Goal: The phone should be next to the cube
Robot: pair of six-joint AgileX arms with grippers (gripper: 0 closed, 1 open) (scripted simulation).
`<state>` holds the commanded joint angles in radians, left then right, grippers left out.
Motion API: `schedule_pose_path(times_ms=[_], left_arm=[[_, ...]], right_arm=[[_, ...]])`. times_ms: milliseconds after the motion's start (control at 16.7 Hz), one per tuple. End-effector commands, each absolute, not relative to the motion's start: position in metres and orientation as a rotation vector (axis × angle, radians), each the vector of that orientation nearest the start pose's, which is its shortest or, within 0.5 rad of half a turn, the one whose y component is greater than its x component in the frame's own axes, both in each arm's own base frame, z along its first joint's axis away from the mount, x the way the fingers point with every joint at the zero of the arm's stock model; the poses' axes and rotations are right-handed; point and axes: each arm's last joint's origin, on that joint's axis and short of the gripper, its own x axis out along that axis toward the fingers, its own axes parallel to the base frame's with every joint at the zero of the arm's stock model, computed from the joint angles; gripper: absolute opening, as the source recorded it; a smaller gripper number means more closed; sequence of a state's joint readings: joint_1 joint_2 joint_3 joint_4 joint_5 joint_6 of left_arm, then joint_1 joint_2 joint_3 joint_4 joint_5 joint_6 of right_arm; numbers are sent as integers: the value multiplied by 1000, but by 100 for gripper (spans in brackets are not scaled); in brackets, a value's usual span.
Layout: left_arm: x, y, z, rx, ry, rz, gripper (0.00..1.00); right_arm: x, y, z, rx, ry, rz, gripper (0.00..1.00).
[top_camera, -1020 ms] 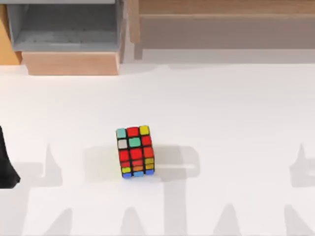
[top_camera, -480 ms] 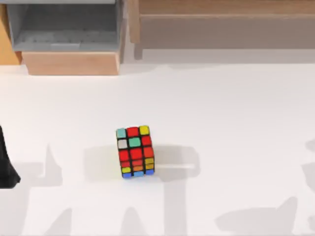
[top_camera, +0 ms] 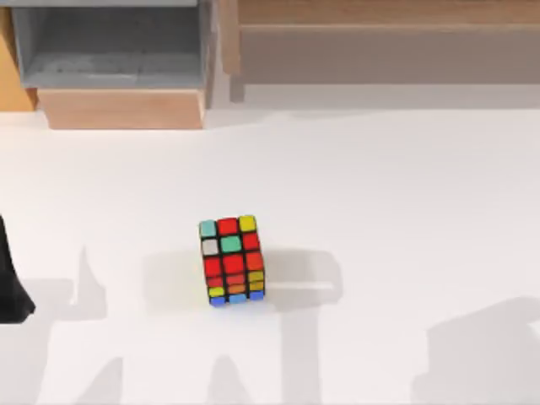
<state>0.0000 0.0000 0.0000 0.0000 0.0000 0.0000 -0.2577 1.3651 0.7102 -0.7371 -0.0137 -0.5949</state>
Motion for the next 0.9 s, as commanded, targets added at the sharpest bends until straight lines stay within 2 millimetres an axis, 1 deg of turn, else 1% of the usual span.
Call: schedule_pose_path(times_ms=[120, 240, 600, 720, 900], left_arm=[[106, -1, 160, 0, 0, 0, 100], [106, -1, 160, 0, 0, 0, 100], [106, -1, 160, 0, 0, 0, 100], [106, -1, 160, 0, 0, 0, 100], [106, -1, 160, 0, 0, 0, 100]], right_arm=[[221, -61, 150, -294, 1471, 259, 100], [226, -64, 145, -289, 1522, 299, 100], [226, -64, 143, -290, 1532, 312, 100], [227, -64, 135, -287, 1536, 312, 100], [228, -64, 115, -291, 1526, 308, 100]])
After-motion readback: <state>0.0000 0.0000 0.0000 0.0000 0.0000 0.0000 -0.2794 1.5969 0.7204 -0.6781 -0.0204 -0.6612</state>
